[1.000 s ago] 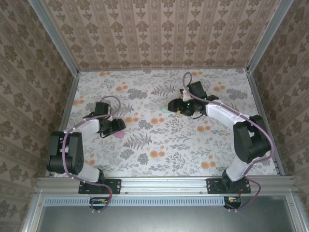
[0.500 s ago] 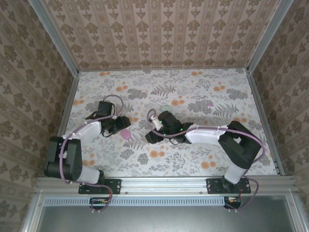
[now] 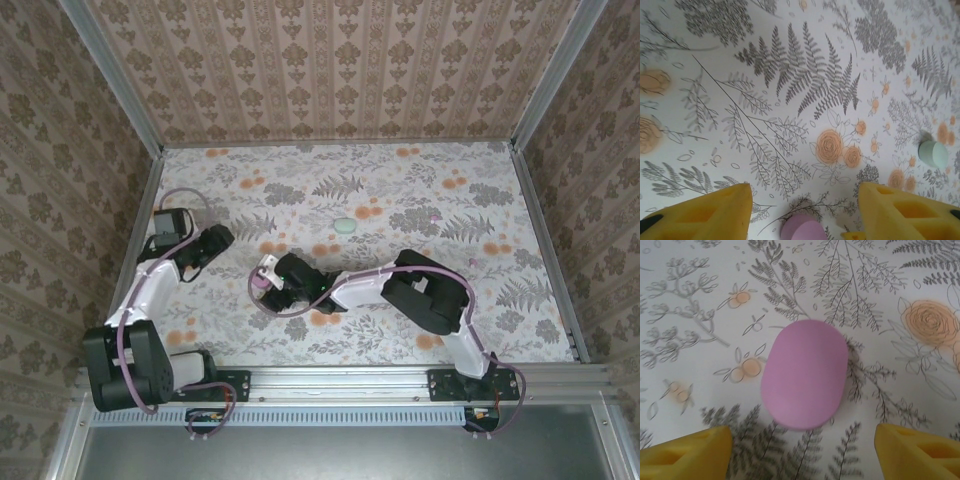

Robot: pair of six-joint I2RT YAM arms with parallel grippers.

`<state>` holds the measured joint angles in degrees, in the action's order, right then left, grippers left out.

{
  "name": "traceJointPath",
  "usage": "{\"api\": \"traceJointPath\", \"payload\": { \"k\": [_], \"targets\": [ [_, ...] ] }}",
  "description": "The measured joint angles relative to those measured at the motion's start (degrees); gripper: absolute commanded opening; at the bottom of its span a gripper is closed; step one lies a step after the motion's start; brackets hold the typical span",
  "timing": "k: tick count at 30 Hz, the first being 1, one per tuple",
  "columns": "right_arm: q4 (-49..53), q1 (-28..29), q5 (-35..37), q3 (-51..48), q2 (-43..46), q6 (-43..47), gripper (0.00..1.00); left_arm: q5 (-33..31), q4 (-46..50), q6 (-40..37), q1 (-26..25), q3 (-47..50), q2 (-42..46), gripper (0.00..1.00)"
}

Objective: Insert wireless bluetooth earbuds into charging case

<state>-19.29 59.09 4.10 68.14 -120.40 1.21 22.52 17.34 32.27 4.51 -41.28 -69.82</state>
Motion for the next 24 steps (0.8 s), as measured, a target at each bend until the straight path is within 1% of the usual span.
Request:
{"api": "traceJointPath", "payload": {
  "k": [4,8,15,17,20,24],
  "targets": [
    [-0.1,-0.1,0.4,2.4,-2.6,1.6,0.74,1.1,0.1,-0.6,2.8,1.2,1.7,0.59],
    [-0.3,-0.3,0.2,4.8,-4.3,2.1,0.71,1.9,0.2,-1.0,4.3,1.8,2.2,0.59],
    [-0.3,-0.5,-1.1,6.5,-5.7,1.9,0.53,2.8,0.2,-1.9,4.5,2.1,2.2,0.59],
    [-0.3,-0.7,-1.5,6.5,-5.7,2.0,0.46,2.9,0.2,-2.1,4.5,2.1,2.2,0.59],
    [-1.9,-1.2,-2.4,5.4,-5.5,2.3,0.37,3.3,0.1,-2.3,4.5,2.1,2.2,0.59],
    [-3.3,-2.5,-4.2,0.2,-2.0,3.2,0.35,4.9,-0.5,-2.4,4.3,2.1,2.2,0.59]
  ]
}}
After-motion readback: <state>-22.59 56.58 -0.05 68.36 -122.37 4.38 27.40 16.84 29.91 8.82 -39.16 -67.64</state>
